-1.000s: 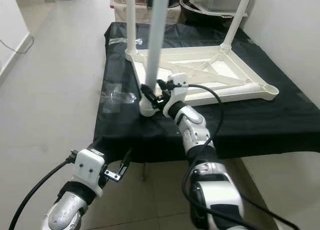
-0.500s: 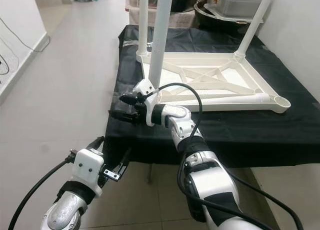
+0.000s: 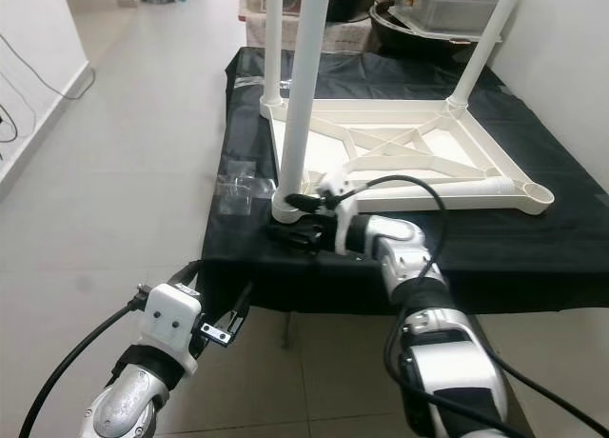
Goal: Building children table
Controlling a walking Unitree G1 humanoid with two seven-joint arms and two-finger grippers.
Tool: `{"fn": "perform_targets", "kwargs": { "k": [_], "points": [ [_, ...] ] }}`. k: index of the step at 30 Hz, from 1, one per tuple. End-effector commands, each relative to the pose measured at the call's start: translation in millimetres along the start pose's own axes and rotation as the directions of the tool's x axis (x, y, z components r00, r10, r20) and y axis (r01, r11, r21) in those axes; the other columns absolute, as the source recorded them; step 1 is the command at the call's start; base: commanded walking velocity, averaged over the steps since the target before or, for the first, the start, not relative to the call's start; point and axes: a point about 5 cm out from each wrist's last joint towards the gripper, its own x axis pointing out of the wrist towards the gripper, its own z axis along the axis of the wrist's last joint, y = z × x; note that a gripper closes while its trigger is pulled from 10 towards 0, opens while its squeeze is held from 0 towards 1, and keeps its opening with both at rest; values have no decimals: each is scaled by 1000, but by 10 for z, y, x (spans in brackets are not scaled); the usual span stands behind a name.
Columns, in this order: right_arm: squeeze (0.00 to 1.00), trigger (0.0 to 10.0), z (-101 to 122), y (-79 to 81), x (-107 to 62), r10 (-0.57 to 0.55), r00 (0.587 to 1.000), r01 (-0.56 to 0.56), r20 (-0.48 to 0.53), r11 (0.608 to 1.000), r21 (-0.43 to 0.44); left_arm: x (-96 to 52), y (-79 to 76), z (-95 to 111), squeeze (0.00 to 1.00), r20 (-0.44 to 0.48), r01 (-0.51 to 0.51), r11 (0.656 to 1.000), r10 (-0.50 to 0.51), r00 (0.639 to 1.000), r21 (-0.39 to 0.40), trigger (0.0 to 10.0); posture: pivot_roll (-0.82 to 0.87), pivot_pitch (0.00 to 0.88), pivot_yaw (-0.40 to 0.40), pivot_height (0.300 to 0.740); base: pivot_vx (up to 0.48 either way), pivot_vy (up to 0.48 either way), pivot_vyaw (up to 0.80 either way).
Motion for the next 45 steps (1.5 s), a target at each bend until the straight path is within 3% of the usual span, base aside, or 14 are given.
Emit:
{"fn": "perform_targets", "kwargs": {
  "k": [1, 2, 3, 14, 17, 19, 30, 31, 35, 45],
  "points": [
    [0, 10000, 45, -62, 0, -79, 997, 79, 10, 997, -17, -9, -23, -49, 0, -27, 11, 1000, -11, 1000, -3, 10000, 117, 130, -90, 740, 0, 0, 0],
    [0, 10000, 128, -153, 16, -206, 978, 206, 37, 979, 4, -10, -30, -47, 0, -27, 14, 1000, -14, 1000, -3, 10000, 122, 132, -91, 740, 0, 0, 0],
    [0, 10000, 147, -164, 17, -222, 974, 222, 44, 975, 13, -11, -32, -46, 0, -27, 14, 1000, -14, 1000, -3, 10000, 122, 132, -91, 740, 0, 0, 0],
    [0, 10000, 345, -113, 190, -232, 964, 231, 129, 973, 23, -35, -33, -41, 0, -30, 11, 1000, -11, 999, -2, 10000, 129, 140, -99, 740, 0, 0, 0],
    [0, 10000, 432, -47, 336, -233, 961, 231, 152, 973, 27, -45, -43, -43, 0, -32, 10, 1000, -10, 999, -5, 10000, 128, 139, -103, 740, 0, 0, 0],
    [0, 10000, 475, -25, 428, -291, 943, 288, 159, 957, 44, -47, -41, -46, 0, -34, 9, 1000, -9, 999, -3, 10000, 127, 139, -104, 740, 0, 0, 0],
    [0, 9922, 524, 90, 598, -313, 929, 301, 198, 949, 93, -52, -58, -40, 0, -33, 8, 1000, -8, 999, -3, 10000, 128, 130, -109, 740, 0, 0, 0],
    [0, 0, 515, 121, 623, -292, 933, 274, 209, 955, 111, -49, -64, -39, 0, -33, 8, 1000, -8, 999, -3, 10000, 132, 127, -113, 740, 0, 0, 0],
    [0, 0, 495, 173, 653, -242, 941, 209, 236, 966, 154, -44, -66, -41, 0, -35, 4, 1000, -4, 999, 0, 10000, 135, 126, -114, 740, 0, 0, 0],
    [0, 0, 400, 258, 586, -12, 966, -22, 258, 991, 132, -34, -52, -59, 0, -38, 3, 1000, -3, 999, 2, 10000, 124, 121, -103, 740, 0, 0, 0]
  ]
}}
